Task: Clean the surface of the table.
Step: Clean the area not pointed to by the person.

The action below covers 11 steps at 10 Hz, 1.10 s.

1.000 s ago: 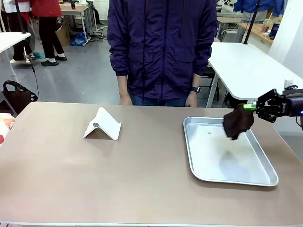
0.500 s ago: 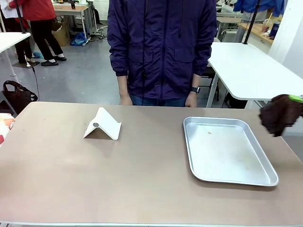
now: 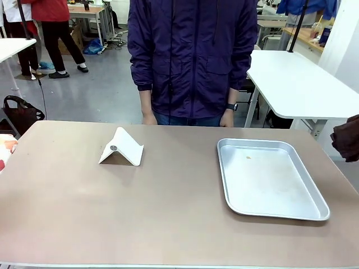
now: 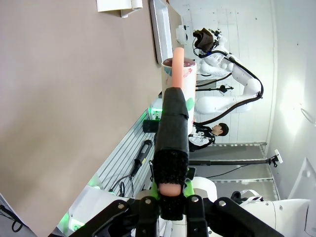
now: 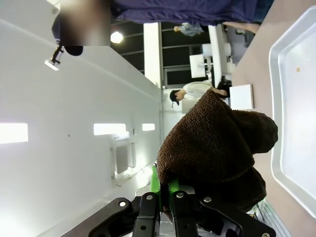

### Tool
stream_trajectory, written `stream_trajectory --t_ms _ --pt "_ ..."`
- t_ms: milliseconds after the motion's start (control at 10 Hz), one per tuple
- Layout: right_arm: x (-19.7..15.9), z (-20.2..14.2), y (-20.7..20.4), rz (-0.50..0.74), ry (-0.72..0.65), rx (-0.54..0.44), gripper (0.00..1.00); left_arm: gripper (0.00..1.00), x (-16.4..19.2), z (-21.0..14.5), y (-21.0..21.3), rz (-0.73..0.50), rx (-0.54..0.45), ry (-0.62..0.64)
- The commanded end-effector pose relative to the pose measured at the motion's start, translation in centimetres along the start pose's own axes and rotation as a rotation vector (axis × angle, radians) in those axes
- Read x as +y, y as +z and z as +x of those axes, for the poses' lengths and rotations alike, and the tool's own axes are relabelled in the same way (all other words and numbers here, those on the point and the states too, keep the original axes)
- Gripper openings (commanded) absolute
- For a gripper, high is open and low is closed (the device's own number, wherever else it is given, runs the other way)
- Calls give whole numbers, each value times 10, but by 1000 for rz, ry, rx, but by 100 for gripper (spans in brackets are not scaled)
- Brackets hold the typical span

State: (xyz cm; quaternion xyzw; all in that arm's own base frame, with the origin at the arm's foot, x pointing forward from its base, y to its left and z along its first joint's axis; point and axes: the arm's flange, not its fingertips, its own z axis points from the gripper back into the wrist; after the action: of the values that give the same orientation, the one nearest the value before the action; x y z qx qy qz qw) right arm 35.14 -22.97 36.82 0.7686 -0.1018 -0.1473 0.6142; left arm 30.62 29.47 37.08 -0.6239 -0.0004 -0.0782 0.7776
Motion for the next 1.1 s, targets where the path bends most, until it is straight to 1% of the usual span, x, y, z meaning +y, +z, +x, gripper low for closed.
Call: stream_trajectory --t_ms 0,100,200,300,700,800,1000 --pt "4 5 9 64 9 -22 7 19 -4 -3 -2 0 -2 9" --pt "3 5 10 65 8 -29 7 19 -4 -3 -2 0 -2 9" --pt "1 4 9 15 0 -32 7 19 -4 -3 -2 0 -2 9" --pt "-5 3 7 26 -9 -18 7 19 -4 -3 -2 0 -2 9" --pt "-8 3 8 23 -15 -21 7 19 -4 -3 -2 0 -2 9" --pt "-8 3 -5 -28 2 -49 7 19 -4 -3 -2 0 -2 9" --pt "-3 7 -55 -168 79 -72 7 19 -4 -3 -2 0 -2 9"
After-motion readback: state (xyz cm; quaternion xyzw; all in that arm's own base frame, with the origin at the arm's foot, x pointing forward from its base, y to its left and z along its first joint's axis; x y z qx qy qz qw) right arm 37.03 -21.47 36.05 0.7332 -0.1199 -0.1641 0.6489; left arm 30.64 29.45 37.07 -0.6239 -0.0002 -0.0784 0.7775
